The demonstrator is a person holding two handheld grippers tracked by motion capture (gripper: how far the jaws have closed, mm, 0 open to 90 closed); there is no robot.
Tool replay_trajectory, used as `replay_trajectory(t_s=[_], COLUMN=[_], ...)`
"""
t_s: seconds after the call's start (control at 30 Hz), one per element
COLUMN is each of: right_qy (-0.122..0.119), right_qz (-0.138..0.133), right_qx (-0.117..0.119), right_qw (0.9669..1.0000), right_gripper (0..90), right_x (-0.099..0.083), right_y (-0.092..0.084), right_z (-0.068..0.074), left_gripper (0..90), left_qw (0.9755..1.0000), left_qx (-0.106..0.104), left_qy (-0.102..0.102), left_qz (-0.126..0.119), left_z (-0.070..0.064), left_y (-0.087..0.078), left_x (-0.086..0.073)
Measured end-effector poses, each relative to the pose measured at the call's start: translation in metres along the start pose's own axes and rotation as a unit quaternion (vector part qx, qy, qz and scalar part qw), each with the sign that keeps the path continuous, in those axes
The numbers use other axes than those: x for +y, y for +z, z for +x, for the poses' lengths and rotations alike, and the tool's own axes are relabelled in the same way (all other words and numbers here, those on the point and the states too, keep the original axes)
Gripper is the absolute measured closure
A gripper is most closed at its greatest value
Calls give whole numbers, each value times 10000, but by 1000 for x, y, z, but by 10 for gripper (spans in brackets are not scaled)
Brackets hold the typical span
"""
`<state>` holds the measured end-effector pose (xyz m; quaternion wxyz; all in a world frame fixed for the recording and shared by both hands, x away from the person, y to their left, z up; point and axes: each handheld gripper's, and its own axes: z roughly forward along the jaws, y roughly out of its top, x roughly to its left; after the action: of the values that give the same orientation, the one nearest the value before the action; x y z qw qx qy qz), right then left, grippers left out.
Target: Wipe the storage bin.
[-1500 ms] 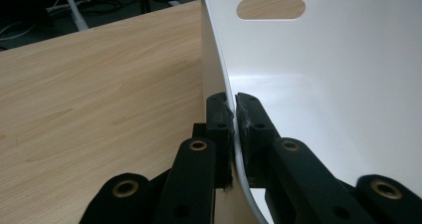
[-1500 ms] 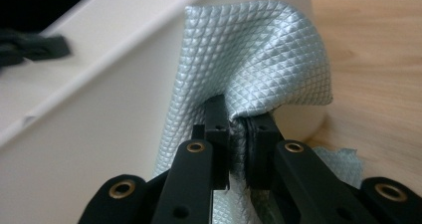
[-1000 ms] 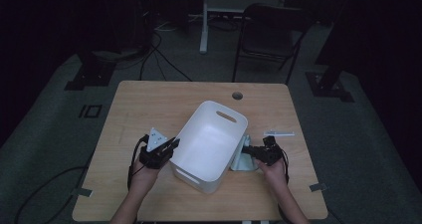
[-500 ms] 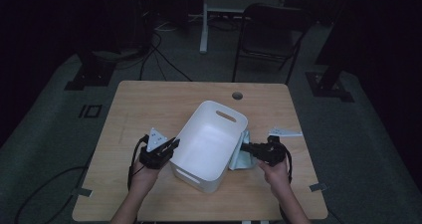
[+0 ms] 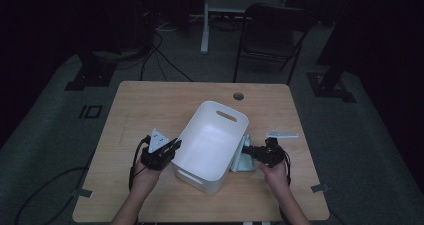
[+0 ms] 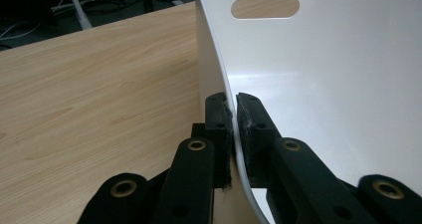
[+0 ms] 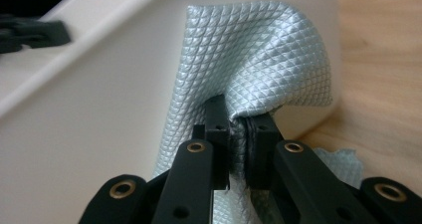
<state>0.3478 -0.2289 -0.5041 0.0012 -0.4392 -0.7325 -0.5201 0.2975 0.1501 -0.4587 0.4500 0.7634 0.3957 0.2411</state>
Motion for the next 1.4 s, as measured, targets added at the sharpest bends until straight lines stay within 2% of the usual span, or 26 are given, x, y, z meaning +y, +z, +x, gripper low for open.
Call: replay_trajectory(t_s=[0.17,0.27,0.33,0.4,0.47,0.53,0.63,0.73,0.77,0.8,0.9,1.03,1.13,1.4], right_qy=[168,190,354,389,406,291,153,-62,-157,-282,-235,-199,-222,-57], right_qz=[235,279,331,368,317,291,100,-243,-310,-316,-351,-361,-298,-85], right_qx=[-178,-231,-256,-285,-186,-93,277,631,616,412,365,283,152,-58], right_qw=[9994,9992,9985,9982,9985,9991,9994,9977,9975,9983,9984,9987,9992,9999], right_gripper=[835,835,835,836,836,836,835,834,834,835,834,835,835,835], right_x=[-8,-10,-13,-11,-10,-8,-6,-5,-4,-4,-5,-7,-9,-17], right_y=[12,14,18,17,13,9,-5,-22,-25,-26,-23,-20,-17,-5], right_z=[-14,-16,-21,-17,-13,-6,9,30,35,41,40,38,34,17], left_gripper=[847,846,838,839,840,842,842,843,842,842,839,839,838,838], left_qw=[10000,10000,9999,9999,9999,9998,9998,9999,9999,9999,10000,10000,10000,10000], left_qx=[-14,-11,-3,67,119,176,182,117,74,58,-21,-22,-35,-33], left_qy=[-28,-52,-129,-93,-117,-89,-71,-88,-99,-100,-81,-50,-35,-58], left_qz=[-11,-12,-52,-31,-29,-12,8,-3,-14,-16,-52,-35,-27,-36], left_z=[1,1,1,-1,-2,-3,-5,-5,-5,-5,-5,-5,-5,-5], left_y=[0,0,0,0,0,0,0,0,0,0,1,1,1,1], left_x=[0,0,-1,0,-1,0,0,0,0,0,-1,0,0,0])
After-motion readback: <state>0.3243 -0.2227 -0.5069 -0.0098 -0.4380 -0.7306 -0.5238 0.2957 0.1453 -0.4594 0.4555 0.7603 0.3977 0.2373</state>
